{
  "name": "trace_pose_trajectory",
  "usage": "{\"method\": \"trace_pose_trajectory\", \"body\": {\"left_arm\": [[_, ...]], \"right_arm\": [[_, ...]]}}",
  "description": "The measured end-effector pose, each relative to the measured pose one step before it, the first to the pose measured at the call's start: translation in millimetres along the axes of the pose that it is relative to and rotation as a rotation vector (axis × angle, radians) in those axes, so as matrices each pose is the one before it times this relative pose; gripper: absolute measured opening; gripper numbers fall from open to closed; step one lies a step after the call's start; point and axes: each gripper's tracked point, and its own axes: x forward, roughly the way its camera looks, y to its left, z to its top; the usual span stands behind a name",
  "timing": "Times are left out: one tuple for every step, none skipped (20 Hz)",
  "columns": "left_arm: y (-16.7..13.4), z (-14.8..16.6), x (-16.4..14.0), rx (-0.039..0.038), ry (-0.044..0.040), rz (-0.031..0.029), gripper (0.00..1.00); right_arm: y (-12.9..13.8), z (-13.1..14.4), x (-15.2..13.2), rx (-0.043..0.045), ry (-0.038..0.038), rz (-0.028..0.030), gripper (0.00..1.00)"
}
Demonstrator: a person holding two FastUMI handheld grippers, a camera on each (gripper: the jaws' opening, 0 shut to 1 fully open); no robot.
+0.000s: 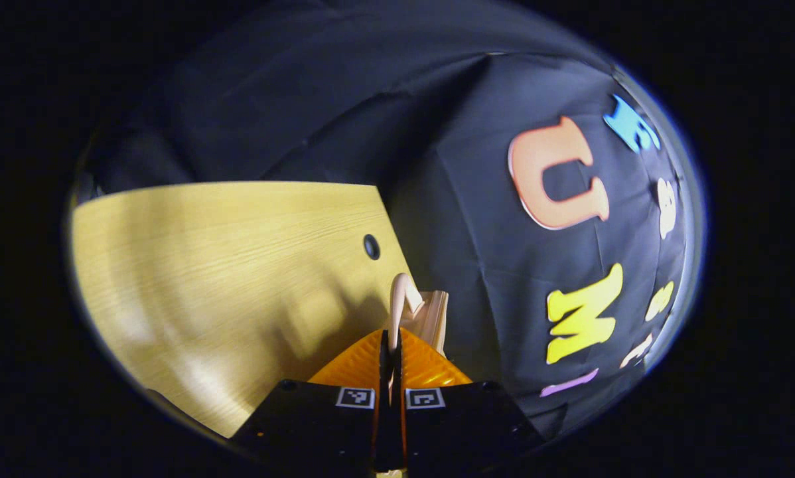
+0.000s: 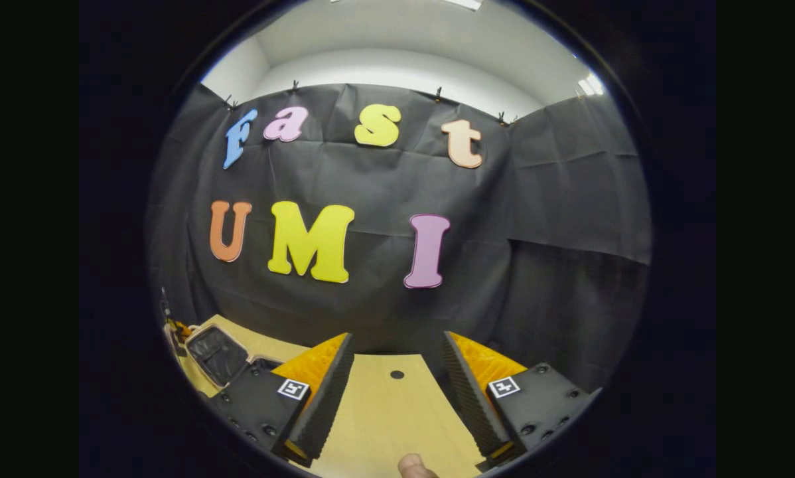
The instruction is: First open the suitcase, pack the skin care products into it, and then close the suitcase.
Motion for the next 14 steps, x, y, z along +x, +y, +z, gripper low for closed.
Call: {"method": "trace_pose_trajectory", "body": {"left_arm": [[-17.43,3.15,-4.38,0.02799,-0.01153,-0.01644,0.03],[-21.68,2.7,-6.12,0.03257,-0.0168,-0.02135,0.03],[-17.56,-0.64,-4.75,0.03775,-0.01594,-0.01547,0.03],[-18.58,-1.75,-4.01,0.04477,-0.01448,-0.01428,0.03],[-18.56,-2.68,-3.73,0.05319,-0.0131,-0.0136,0.03],[-18.04,-2.64,-3.28,0.05853,-0.01257,-0.01674,0.03],[-19.57,-3.31,-0.15,0.06161,-0.00651,-0.01578,0.03],[-19.0,-2.76,0.27,0.06095,-0.00198,-0.01484,0.03],[-17.36,-2.67,1.59,0.05877,-0.00121,-0.00703,0.03],[-17.27,-1.7,0.16,0.05364,-0.00092,-0.00711,0.03],[-15.61,-3.87,0.18,0.04975,0.00195,-0.0056,0.03],[-17.37,-3.02,0.06,0.04963,0.00332,-0.00598,0.02],[-19.3,-5.56,2.15,0.05783,0.00484,-0.01089,0.03],[-16.59,-5.37,-0.14,0.05426,0.00924,-0.01035,0.03]], "right_arm": [[-3.33,4.93,0.13,0.00944,-0.01627,0.00915,0.79],[-1.25,7.91,-0.93,0.00983,-0.01973,0.00973,0.8],[-3.89,6.65,1.52,0.01207,-0.0204,0.00557,0.79],[-2.65,4.93,1.0,0.0116,-0.01678,0.00712,0.79],[-2.23,1.29,3.58,0.00703,-0.01299,0.0074,0.79],[-1.24,-0.61,1.55,-0.00235,-0.00143,0.01622,0.79],[-1.78,-2.39,1.55,-0.00064,0.00145,0.01412,0.79],[-2.01,-2.34,1.68,-0.00083,0.00494,0.0147,0.79],[-2.22,-4.0,1.64,-0.00169,0.00963,0.01532,0.79],[-2.32,-3.43,1.22,-0.00151,0.01246,0.01058,0.79],[-1.98,0.0,2.77,0.00246,0.00349,0.01188,0.79],[-2.42,0.17,1.42,0.00303,0.00131,0.0107,0.79],[-3.73,-0.07,2.45,0.00264,-0.00215,0.00923,0.79],[-3.56,0.17,1.69,0.00031,-0.00164,0.00902,0.79]]}}
